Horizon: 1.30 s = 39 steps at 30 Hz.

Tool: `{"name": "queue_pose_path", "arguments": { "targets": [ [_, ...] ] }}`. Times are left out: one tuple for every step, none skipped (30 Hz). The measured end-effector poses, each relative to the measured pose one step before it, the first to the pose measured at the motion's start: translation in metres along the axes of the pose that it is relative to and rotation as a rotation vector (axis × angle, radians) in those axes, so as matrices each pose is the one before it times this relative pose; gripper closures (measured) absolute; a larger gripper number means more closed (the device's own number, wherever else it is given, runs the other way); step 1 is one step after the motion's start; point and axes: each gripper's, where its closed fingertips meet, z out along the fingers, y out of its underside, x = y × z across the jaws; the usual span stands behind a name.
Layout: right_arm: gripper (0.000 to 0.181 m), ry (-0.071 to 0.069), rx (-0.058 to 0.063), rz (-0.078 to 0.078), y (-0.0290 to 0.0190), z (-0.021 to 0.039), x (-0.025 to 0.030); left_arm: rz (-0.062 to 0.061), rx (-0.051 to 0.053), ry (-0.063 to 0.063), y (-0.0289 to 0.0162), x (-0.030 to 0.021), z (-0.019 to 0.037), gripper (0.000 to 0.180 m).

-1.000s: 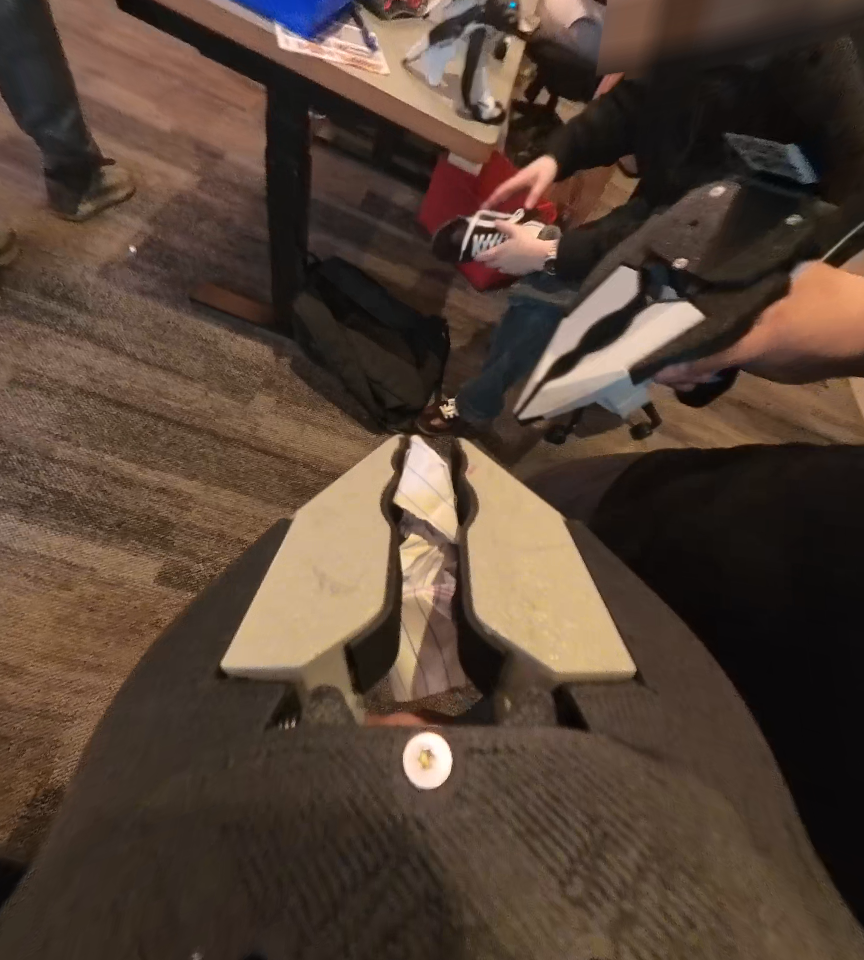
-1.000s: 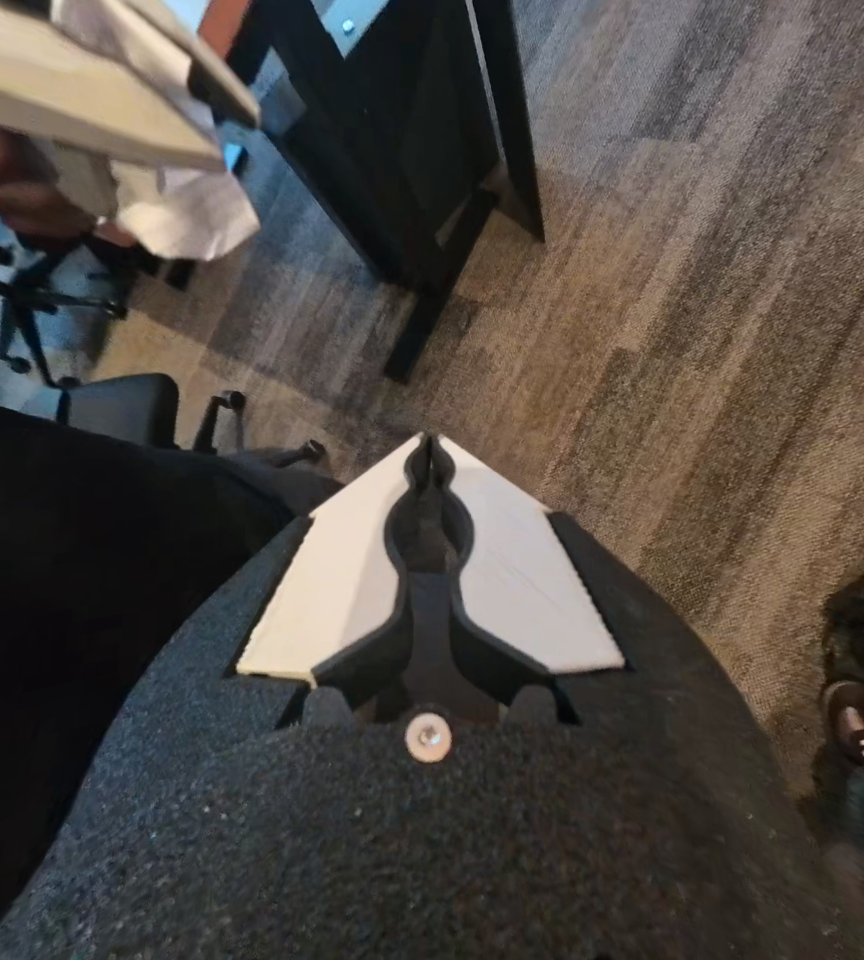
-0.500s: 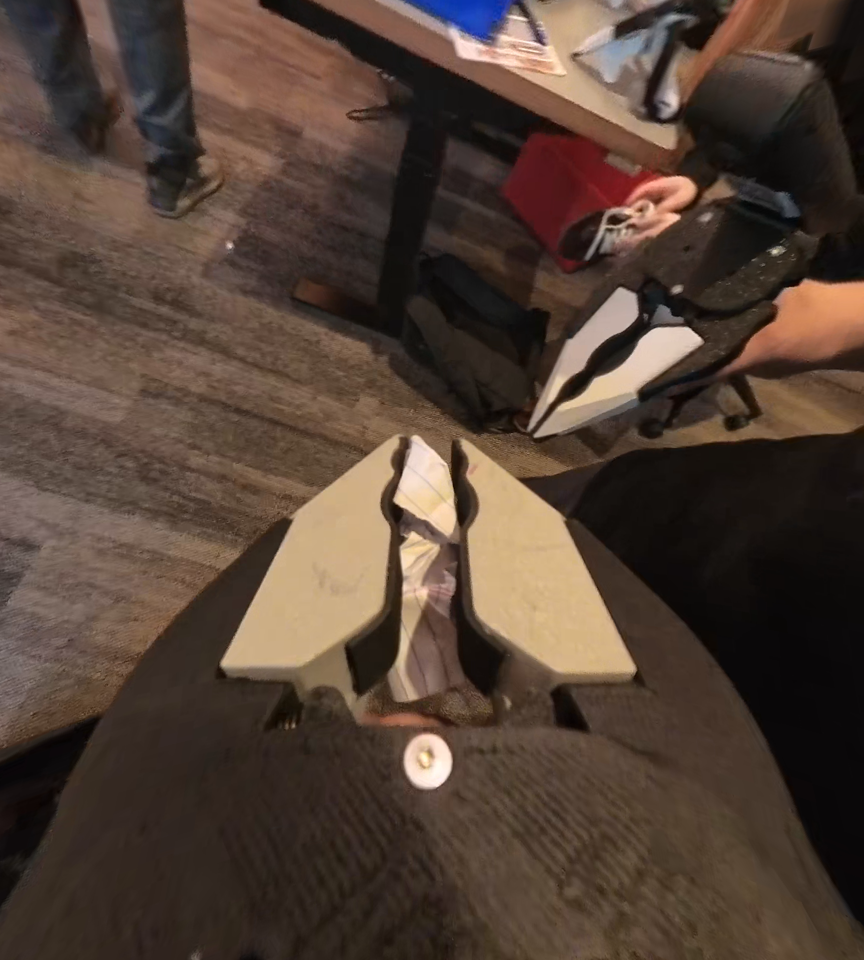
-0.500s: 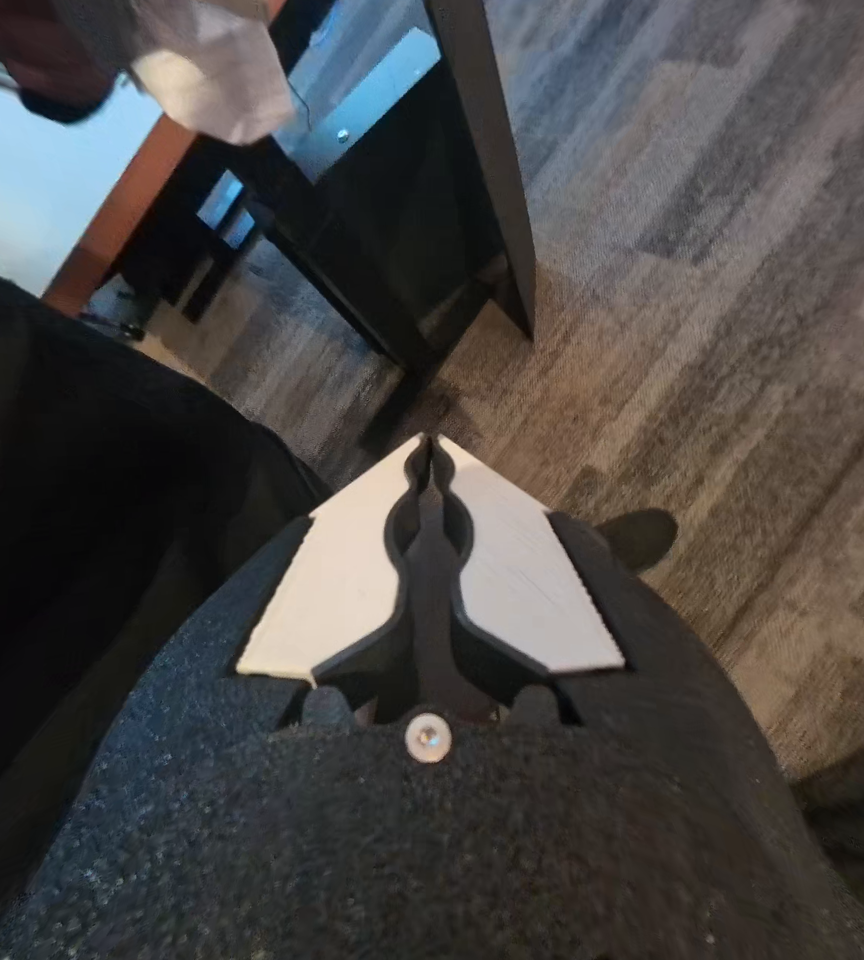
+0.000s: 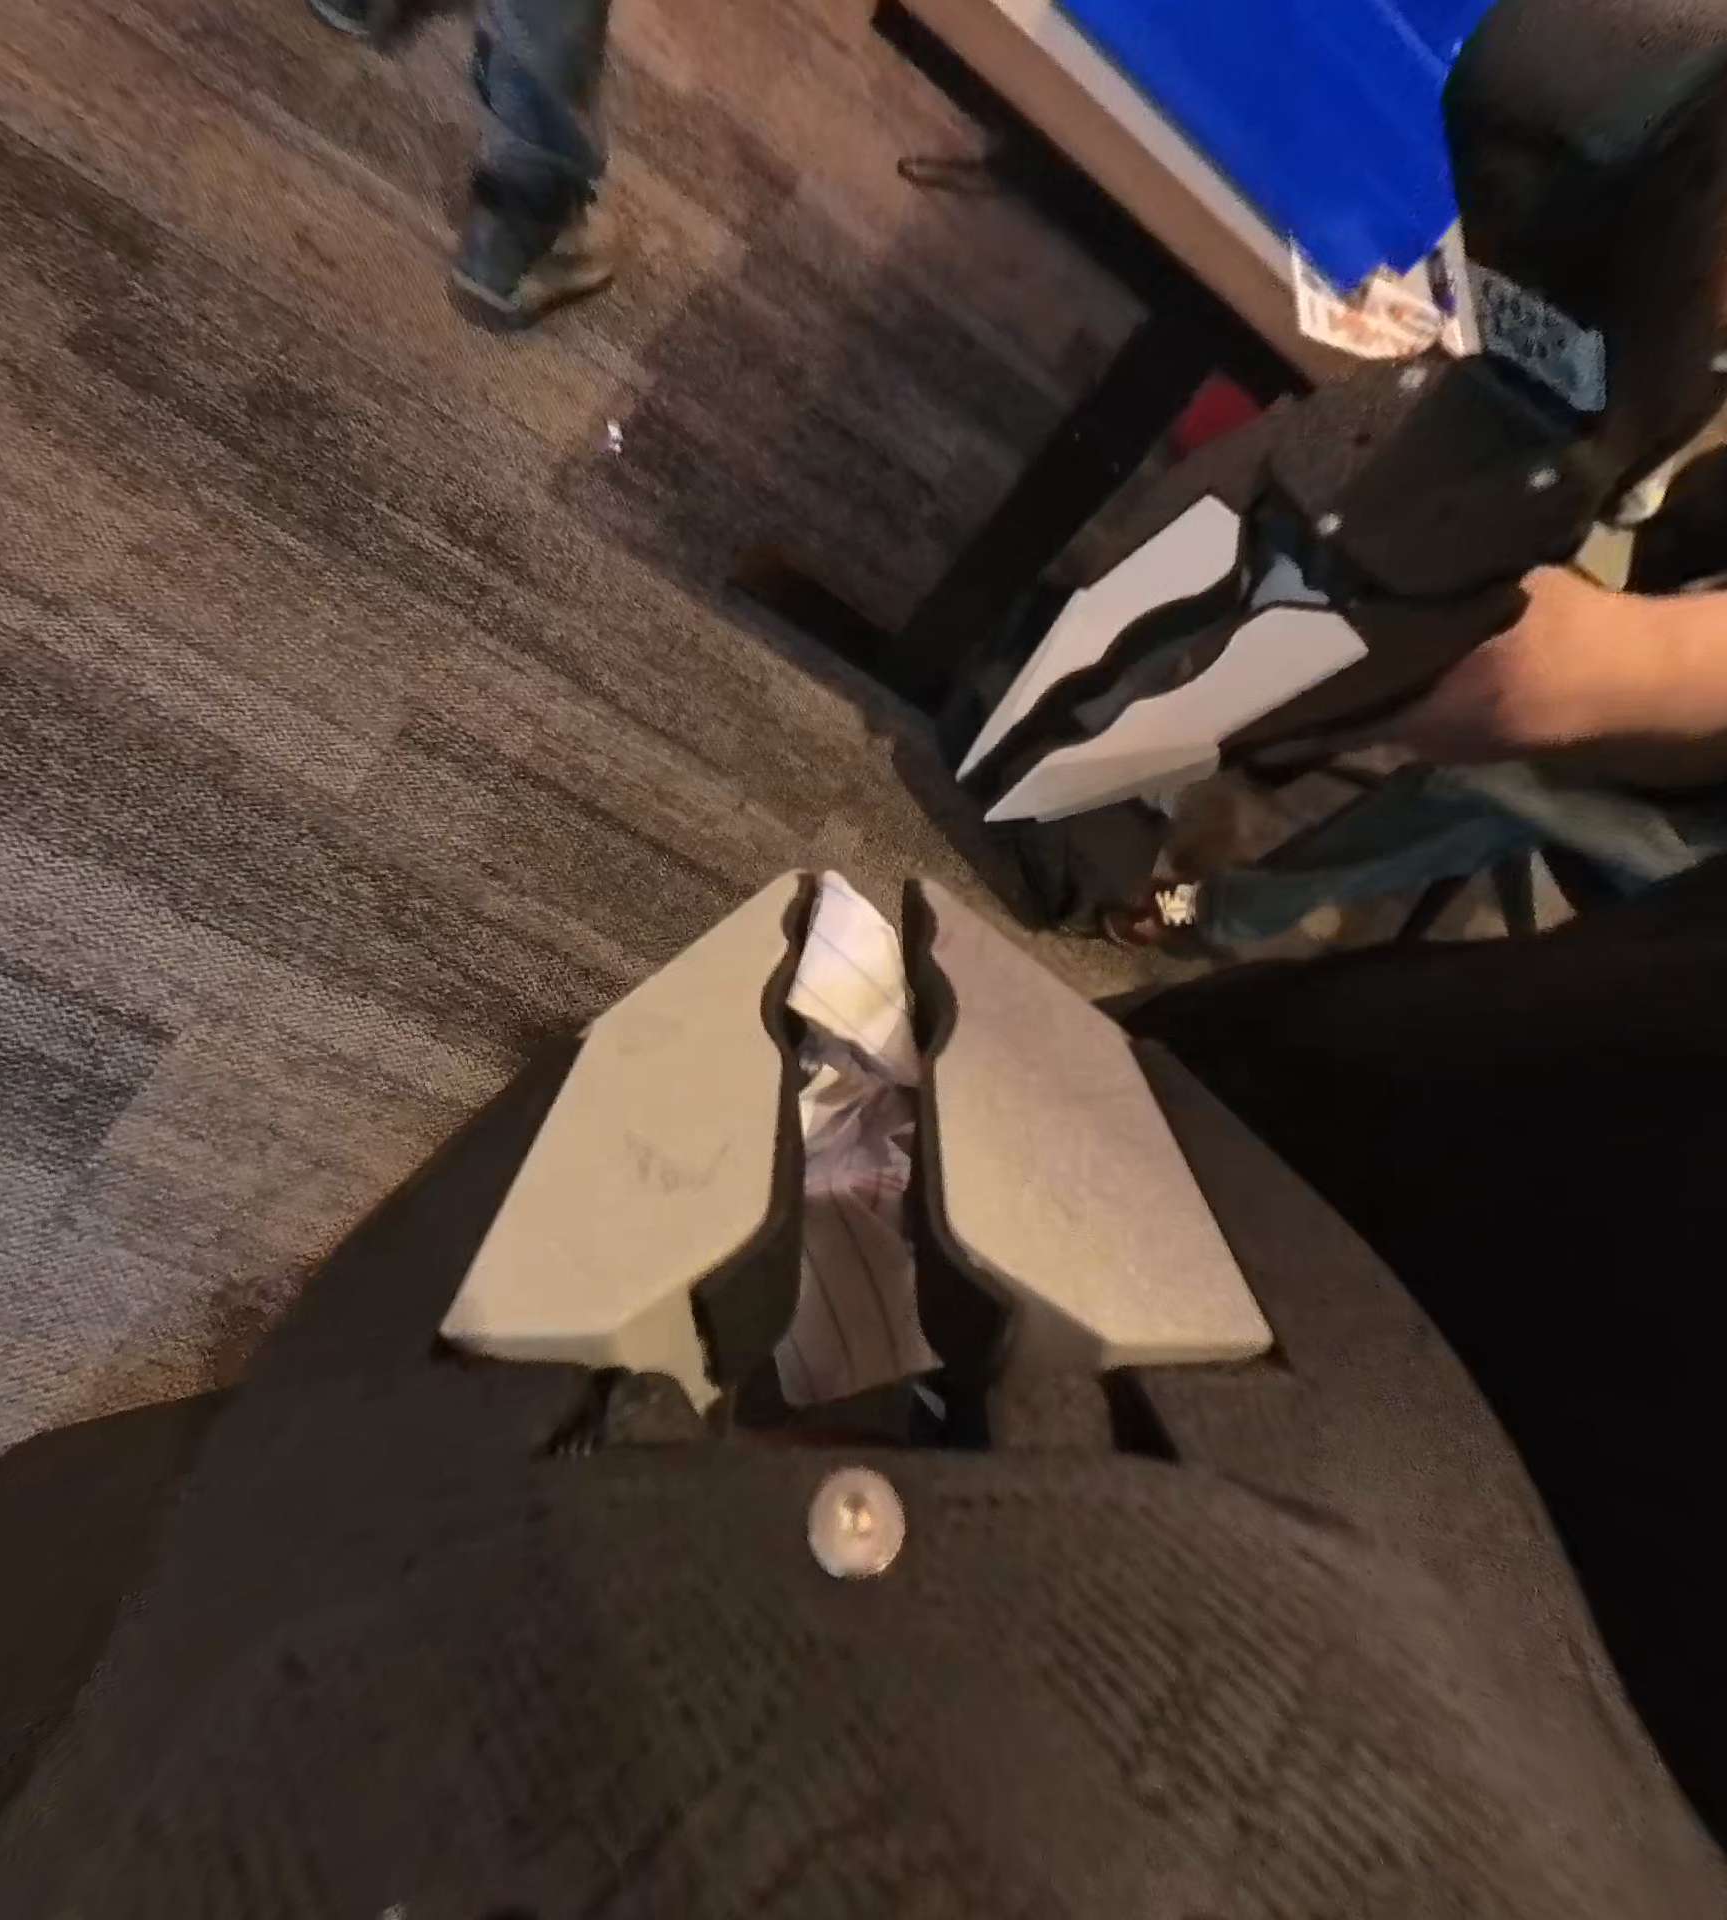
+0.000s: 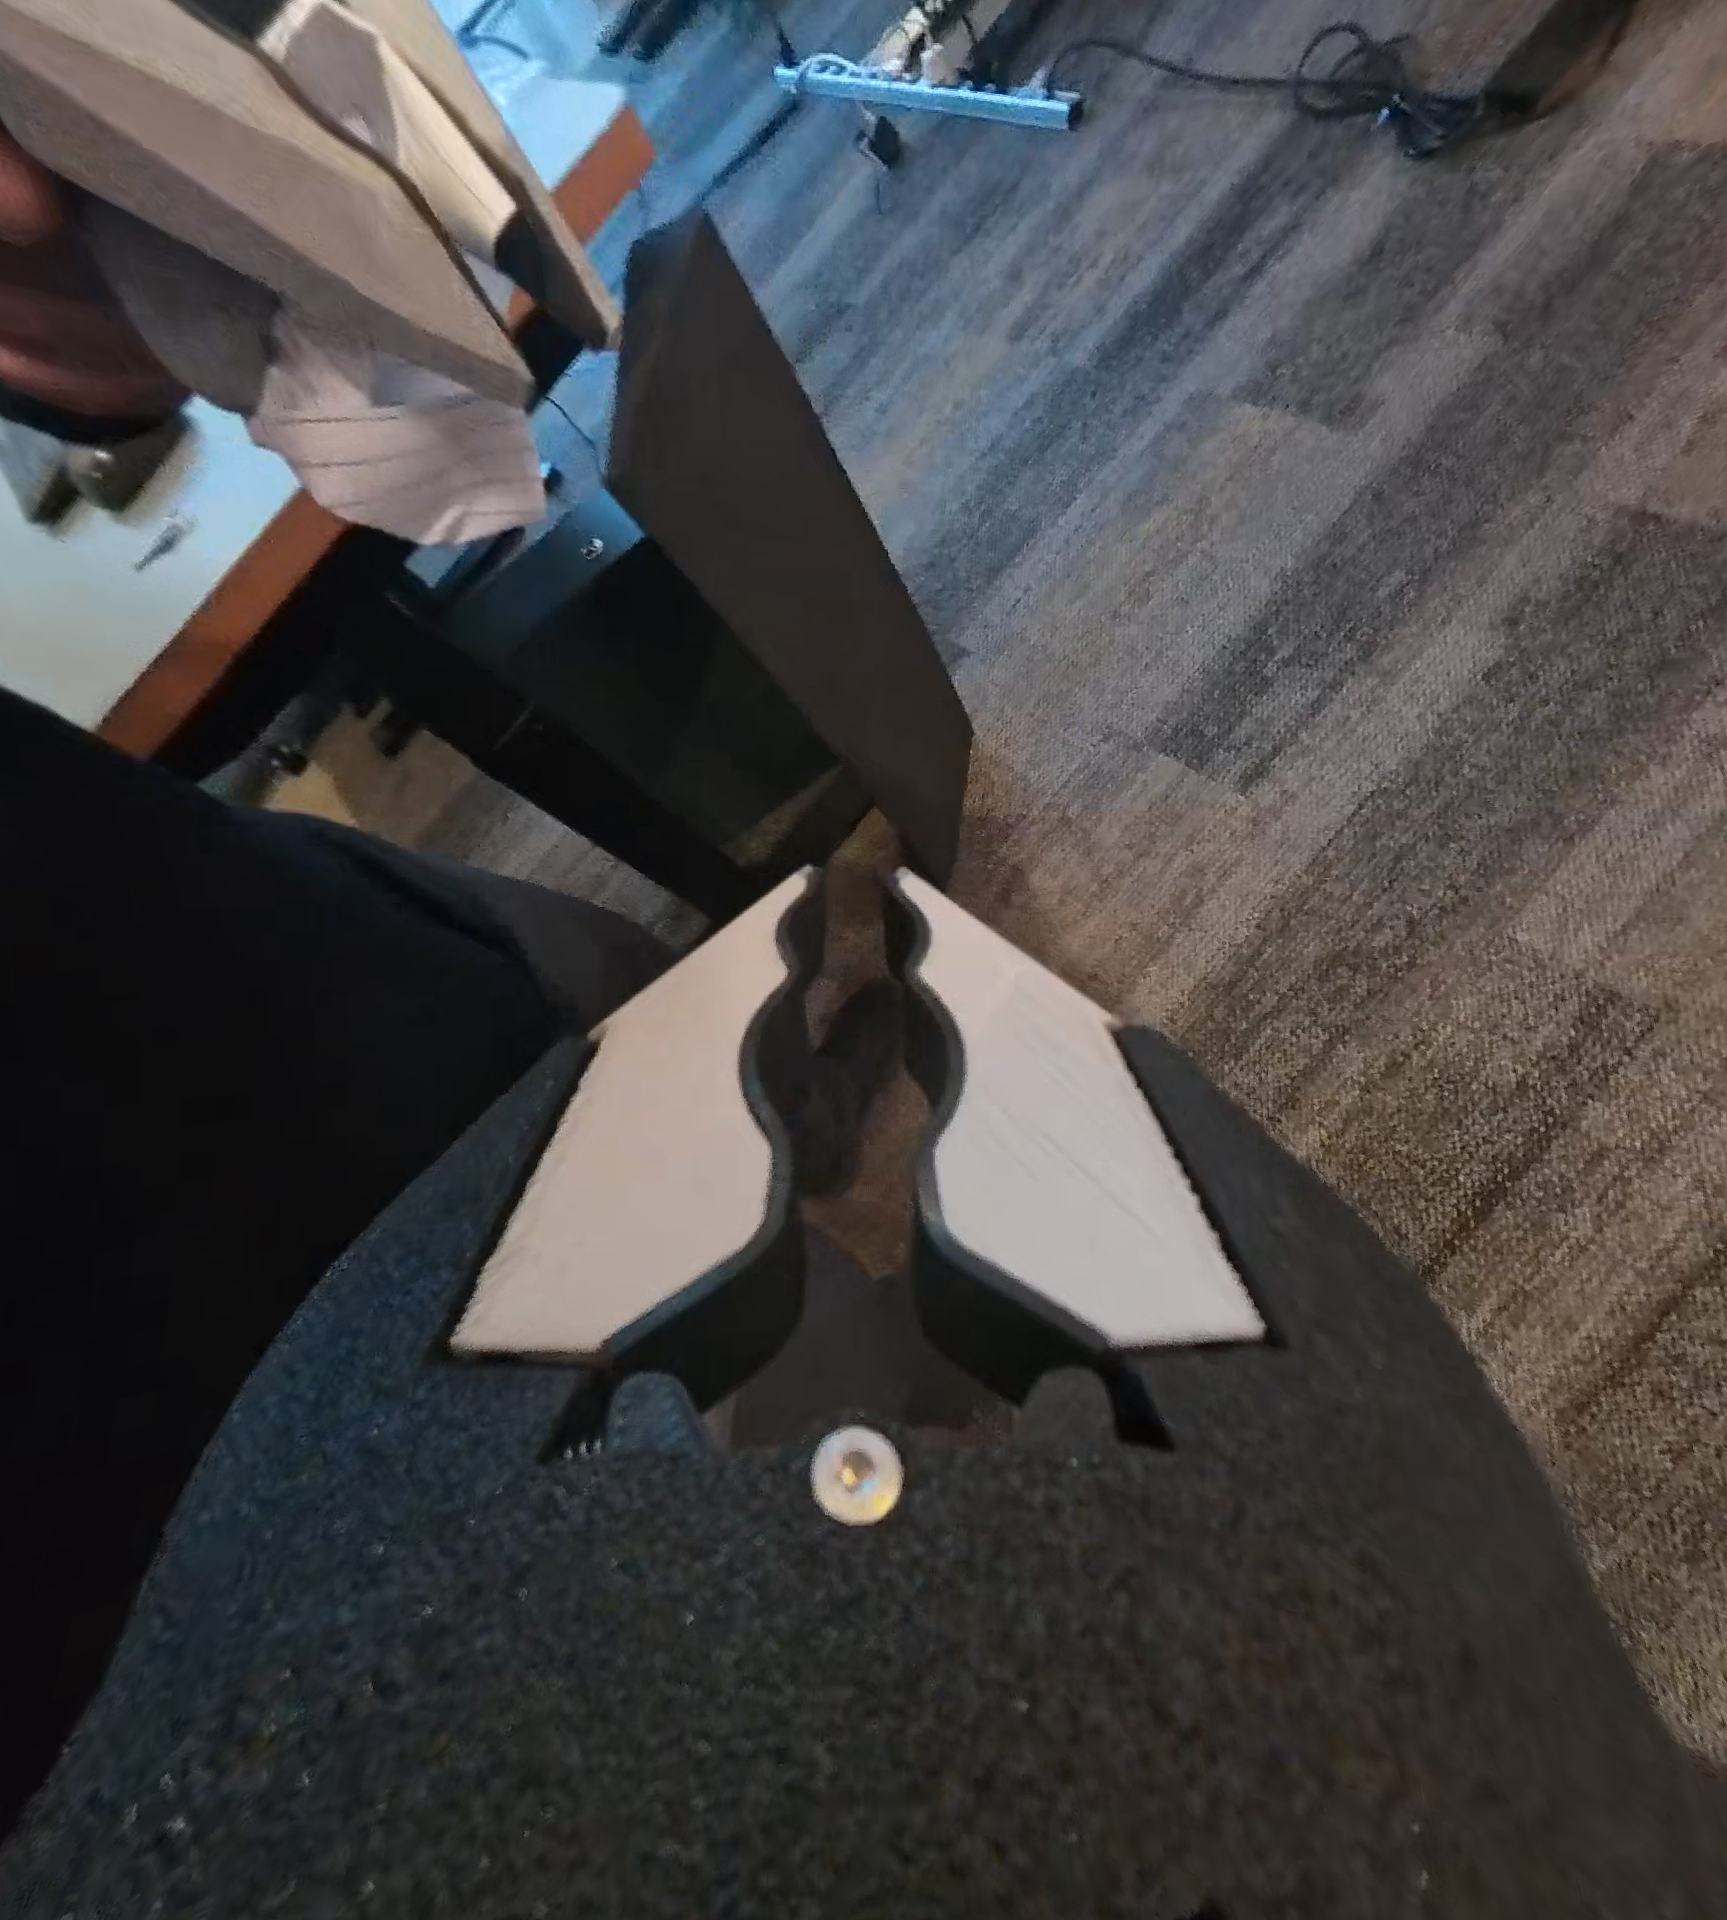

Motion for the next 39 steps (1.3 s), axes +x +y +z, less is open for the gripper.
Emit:
{"name": "queue_pose_path", "arguments": {
  "targets": [
    [0.172,0.0131,-0.0136,0.0107,0.00109,0.00134,0.00986,0.006,-0.0098,0.0201,-0.00473,-0.00583,0.00693,0.166],
    [0.172,0.013,-0.0148,0.0179,0.00155,0.00112,0.00939,0.0023,0.0005,0.0223,-0.00673,-0.00619,0.00678,0.165],
    [0.172,0.0115,-0.0119,0.0238,0.00057,0.00127,0.00943,0.0028,0.0037,0.0223,-0.00866,-0.00765,0.00602,0.166],
    [0.172,0.0106,-0.0076,0.0263,-0.00023,0.00058,0.00914,0.0049,0.0039,0.0222,-0.00889,-0.00859,0.006,0.166],
    [0.172,0.0143,-0.0045,0.0249,-0.00083,0.00024,0.00784,0.0063,0.0046,0.0231,-0.009,-0.00935,0.00615,0.165],
    [0.172,0.0203,-0.0022,0.0236,-0.003,0.00026,0.00911,0.005,0.0039,0.0278,-0.00904,-0.00907,0.00686,0.165],
    [0.172,0.0246,0.0019,0.0192,-0.00471,-0.00017,0.00912,0.0024,0.0008,0.0342,-0.00944,-0.00876,0.00817,0.165],
    [0.172,0.0319,0.0043,0.0145,-0.00623,-0.00033,0.00989,0.0034,-0.0015,0.0389,-0.00874,-0.00929,0.00706,0.165],
    [0.172,0.0397,0.0051,0.0121,-0.00638,-0.0008,0.01042,0.008,-0.0038,0.043,-0.00877,-0.00921,0.00704,0.165],
    [0.172,0.0434,0.0066,0.0152,-0.00757,0.00062,0.01163,0.0139,-0.0108,0.0459,-0.00822,-0.00958,0.00634,0.165],
    [0.172,0.0468,0.0085,0.0235,-0.00717,0.00085,0.01137,0.0185,-0.021,0.044,-0.00709,-0.01062,0.00498,0.165],
    [0.172,0.051,0.0098,0.0379,-0.00851,0.00156,0.01184,0.0219,-0.0303,0.0369,-0.00625,-0.01024,0.0023,0.165],
    [0.172,0.0469,0.0162,0.0563,-0.00868,0.00149,0.00871,0.0271,-0.0312,0.0278,-0.00699,-0.01058,-0.00083,0.166],
    [0.172,0.0314,0.0334,0.0686,-0.01269,0.00091,0.00413,0.034,-0.0226,0.025,-0.00779,-0.01051,-0.00415,0.166],
    [0.172,0.0177,0.0487,0.0652,-0.01518,0.00072,-0.00031,0.0378,-0.0139,0.0234,-0.00821,-0.0101,-0.00608,0.166],
    [0.173,0.0166,0.0452,0.0483,-0.01453,0.00149,-0.0021,0.0348,-0.0111,0.0208,-0.00706,-0.01061,-0.00638,0.165],
    [0.173,0.0183,0.0333,0.03,-0.01211,0.00266,-0.00221,0.0263,-0.0134,0.0189,-0.0046,-0.01187,-0.00512,0.166],
    [0.173,0.0176,0.0268,0.019,-0.01005,0.00351,-0.00196,0.0142,-0.0198,0.0177,-0.00158,-0.01396,-0.00407,0.166],
    [0.173,0.0149,0.0241,0.0171,-0.00911,0.00359,-0.00279,-0.0004,-0.0255,0.0226,-0.00077,-0.01188,-0.00262,0.166],
    [0.172,0.0147,0.0212,0.0142,-0.00851,0.00342,-0.0021,-0.0173,-0.0257,0.0302,-0.00225,-0.00948,-0.00216,0.166],
    [0.171,0.0124,0.0181,0.006,-0.00872,0.00311,-0.00244,-0.0311,-0.0141,0.0415,-0.00567,-0.00571,-0.00319,0.166],
    [0.17,0.0012,0.0145,-0.0045,-0.00956,0.00308,-0.00394,-0.0363,0.0051,0.0527,-0.0101,-0.00133,-0.00366,0.166],
    [0.167,-0.0078,0.0139,-0.0164,-0.01221,0.00323,-0.00665,-0.0354,0.0245,0.0539,-0.01341,0.00045,-0.00367,0.166],
    [0.164,-0.0087,0.0123,-0.0311,-0.01271,0.00374,-0.00434,-0.0363,0.0333,0.0496,-0.01502,0.00069,-0.00318,0.166],
    [0.16,-0.0053,0.0073,-0.0467,-0.01348,0.00442,-0.00299,-0.0455,0.0321,0.0488,-0.01528,0.00067,-0.0021,0.166],
    [0.156,0.0011,0.0007,-0.0563,-0.01412,0.00475,-0.00083,-0.0568,0.0273,0.0504,-0.01529,0.00078,-0.00183,0.166],
    [0.151,0.0102,-0.0036,-0.0587,-0.01686,0.00572,-0.00018,-0.0588,0.024,0.0473,-0.01591,0.00111,-0.00235,0.166],
    [0.145,0.0143,0.0003,-0.0632,-0.01734,0.00483,0.00371,-0.0454,0.0238,0.0401,-0.01661,0.00248,-0.00162,0.166],
    [0.14,0.0115,0.008,-0.0664,-0.01946,0.00429,0.00413,-0.0244,0.0208,0.0327,-0.01673,0.00376,-0.00175,0.166],
    [0.136,0.0085,0.0147,-0.0658,-0.01984,0.00417,0.00615,-0.0087,0.016,0.0225,-0.01673,0.00395,-0.00194,0.166],
    [0.134,0.0102,0.0185,-0.061,-0.01967,0.00436,0.00842,-0.0021,0.0107,0.0145,-0.01676,0.00354,-0.00276,0.166],
    [0.132,0.0087,0.0208,-0.0551,-0.0184,0.00552,0.0104,-0.0031,0.0082,0.0117,-0.01613,0.00278,-0.00182,0.166],
    [0.128,0.0094,0.0259,-0.0472,-0.01707,0.00596,0.01255,-0.0077,0.0071,0.0097,-0.01613,0.00172,-0.00181,0.166],
    [0.123,0.0129,0.0264,-0.0398,-0.01542,0.00788,0.01435,-0.0124,0.0081,0.0084,-0.01634,0.00041,-0.00183,0.166],
    [0.118,0.0062,0.0258,-0.0345,-0.01334,0.00827,0.01538,-0.0157,0.015,0.0073,-0.01794,-0.00098,-0.00212,0.165],
    [0.114,-0.0063,0.0248,-0.0309,-0.01174,0.00995,0.01419,-0.019,0.0274,0.0056,-0.02032,-0.00235,-0.00221,0.166],
    [0.113,-0.0127,0.0249,-0.0295,-0.01033,0.00999,0.01453,-0.0196,0.0325,0.007,-0.02257,-0.00291,-0.00182,0.166],
    [0.114,-0.0075,0.0263,-0.0287,-0.00877,0.00813,0.01671,-0.0136,0.0298,0.0047,-0.02232,-0.00279,-0.00147,0.166],
    [0.115,-0.006,0.0272,-0.0254,-0.00752,0.00855,0.01742,-0.0032,0.0263,-0.0065,-0.01994,-0.00297,-0.00035,0.166]
  ]
}}
